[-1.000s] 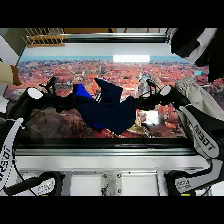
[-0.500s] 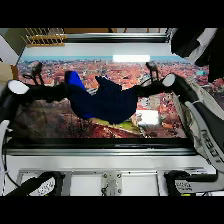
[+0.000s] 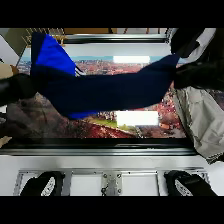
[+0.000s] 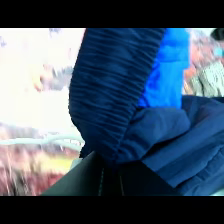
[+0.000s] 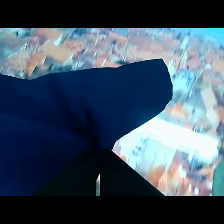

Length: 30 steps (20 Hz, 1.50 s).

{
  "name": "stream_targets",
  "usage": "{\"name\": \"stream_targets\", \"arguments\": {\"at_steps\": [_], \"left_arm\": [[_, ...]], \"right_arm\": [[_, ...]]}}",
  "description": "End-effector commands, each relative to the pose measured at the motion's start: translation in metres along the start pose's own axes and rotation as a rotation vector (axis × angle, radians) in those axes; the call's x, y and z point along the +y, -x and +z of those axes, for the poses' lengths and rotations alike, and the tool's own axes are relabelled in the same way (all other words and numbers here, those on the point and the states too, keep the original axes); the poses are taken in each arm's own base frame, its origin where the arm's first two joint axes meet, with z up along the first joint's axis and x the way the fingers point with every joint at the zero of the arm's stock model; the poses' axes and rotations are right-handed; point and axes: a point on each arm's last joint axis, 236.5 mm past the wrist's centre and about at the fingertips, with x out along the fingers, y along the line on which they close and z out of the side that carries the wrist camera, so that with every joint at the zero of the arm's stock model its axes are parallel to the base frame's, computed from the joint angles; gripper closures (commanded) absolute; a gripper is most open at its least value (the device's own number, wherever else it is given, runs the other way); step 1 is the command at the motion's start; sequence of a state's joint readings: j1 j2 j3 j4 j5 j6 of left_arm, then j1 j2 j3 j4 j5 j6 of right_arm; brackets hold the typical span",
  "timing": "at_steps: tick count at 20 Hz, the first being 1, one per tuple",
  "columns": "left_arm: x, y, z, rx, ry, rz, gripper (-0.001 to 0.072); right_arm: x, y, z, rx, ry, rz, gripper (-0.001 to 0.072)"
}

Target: Fold the clothes and pants, and hang the long-sleeved shirts on hangers.

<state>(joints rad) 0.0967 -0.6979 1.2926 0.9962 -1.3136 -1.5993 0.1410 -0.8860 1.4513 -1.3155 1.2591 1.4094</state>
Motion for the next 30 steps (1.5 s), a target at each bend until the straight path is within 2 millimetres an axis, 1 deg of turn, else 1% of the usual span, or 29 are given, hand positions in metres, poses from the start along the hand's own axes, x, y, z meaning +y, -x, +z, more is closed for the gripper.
{"name": "stream_targets", "arguments": {"at_steps": [1, 3, 4, 6, 7, 8, 9, 10, 12, 14, 15, 16, 17, 18, 19, 20, 21, 22, 23, 24, 25, 27, 28, 29, 30], "left_arm": [[0.0, 0.016, -0.064, 0.13, 0.087, 0.015, 0.0692], [0.018, 0.001, -0.111, 0.288, 0.149, 0.036, 0.0692], [0.029, -0.01, -0.135, 0.376, 0.191, 0.048, 0.0692], [0.053, -0.037, -0.173, 0.529, 0.286, 0.073, 0.0692], [0.066, -0.052, -0.186, 0.585, 0.323, 0.084, 0.0692], [0.079, -0.072, -0.192, 0.612, 0.35, 0.091, 0.0692], [0.094, -0.094, -0.191, 0.609, 0.362, 0.1, 0.0691], [0.107, -0.118, -0.183, 0.59, 0.382, 0.105, 0.0692], [0.127, -0.162, -0.156, 0.557, 0.401, 0.097, 0.0691], [0.138, -0.202, -0.117, 0.539, 0.395, 0.066, 0.0691], [0.143, -0.22, -0.097, 0.53, 0.393, 0.055, 0.0641], [0.145, -0.236, -0.075, 0.511, 0.386, 0.037, 0.0239], [0.149, -0.246, -0.051, 0.486, 0.384, 0.032, -0.0008], [0.152, -0.25, -0.032, 0.462, 0.378, 0.027, 0.0052], [0.155, -0.249, -0.015, 0.435, 0.368, 0.028, 0.005], [0.156, -0.245, -0.002, 0.412, 0.352, 0.029, 0.0051], [0.161, -0.236, 0.001, 0.41, 0.34, 0.049, 0.0051], [0.171, -0.226, -0.009, 0.436, 0.32, 0.095, 0.0051], [0.181, -0.217, -0.026, 0.473, 0.3, 0.154, 0.005], [0.194, -0.206, -0.052, 0.527, 0.289, 0.219, 0.005], [0.201, -0.195, -0.084, 0.585, 0.299, 0.256, 0.005], [0.202, -0.18, -0.15, 0.695, 0.363, 0.275, 0.005], [0.203, -0.173, -0.18, 0.731, 0.393, 0.284, 0.005], [0.204, -0.169, -0.209, 0.753, 0.427, 0.292, 0.005], [0.202, -0.168, -0.231, 0.76, 0.468, 0.289, 0.005]], "right_arm": [[0.013, 0.03, -0.07, 0.238, -0.133, 0.008, 0.0711], [0.015, 0.016, -0.115, 0.406, -0.232, 0.013, 0.071], [0.015, 0.005, -0.133, 0.47, -0.281, 0.008, 0.0711], [0.013, -0.022, -0.169, 0.596, -0.333, 0.002, 0.071], [0.01, -0.037, -0.185, 0.656, -0.349, 0.0, 0.071], [0.007, -0.054, -0.193, 0.688, -0.362, -0.004, 0.071], [0.002, -0.074, -0.194, 0.687, -0.362, -0.004, 0.071], [-0.005, -0.099, -0.188, 0.65, -0.367, -0.011, 0.071], [-0.021, -0.146, -0.167, 0.538, -0.386, -0.032, 0.071], [-0.035, -0.178, -0.147, 0.446, -0.406, -0.051, 0.0703], [-0.042, -0.191, -0.133, 0.393, -0.422, -0.06, 0.0596], [-0.049, -0.199, -0.119, 0.339, -0.432, -0.07, 0.0315], [-0.058, -0.202, -0.1, 0.27, -0.434, -0.08, 0.0046], [-0.068, -0.2, -0.08, 0.196, -0.438, -0.092, 0.0036], [-0.079, -0.193, -0.062, 0.132, -0.444, -0.107, 0.0037], [-0.088, -0.182, -0.053, 0.095, -0.453, -0.121, 0.0047], [-0.095, -0.169, -0.048, 0.075, -0.46, -0.134, 0.0109], [-0.098, -0.158, -0.048, 0.078, -0.464, -0.141, 0.0147], [-0.099, -0.146, -0.052, 0.096, -0.454, -0.145, 0.0147], [-0.096, -0.138, -0.057, 0.118, -0.434, -0.144, 0.0147], [-0.092, -0.133, -0.062, 0.136, -0.422, -0.139, 0.0147], [-0.085, -0.126, -0.07, 0.165, -0.413, -0.129, 0.0147], [-0.081, -0.126, -0.073, 0.175, -0.411, -0.121, 0.0147], [-0.079, -0.127, -0.074, 0.18, -0.414, -0.115, 0.0147], [-0.075, -0.128, -0.075, 0.181, -0.418, -0.105, 0.0147]]}}
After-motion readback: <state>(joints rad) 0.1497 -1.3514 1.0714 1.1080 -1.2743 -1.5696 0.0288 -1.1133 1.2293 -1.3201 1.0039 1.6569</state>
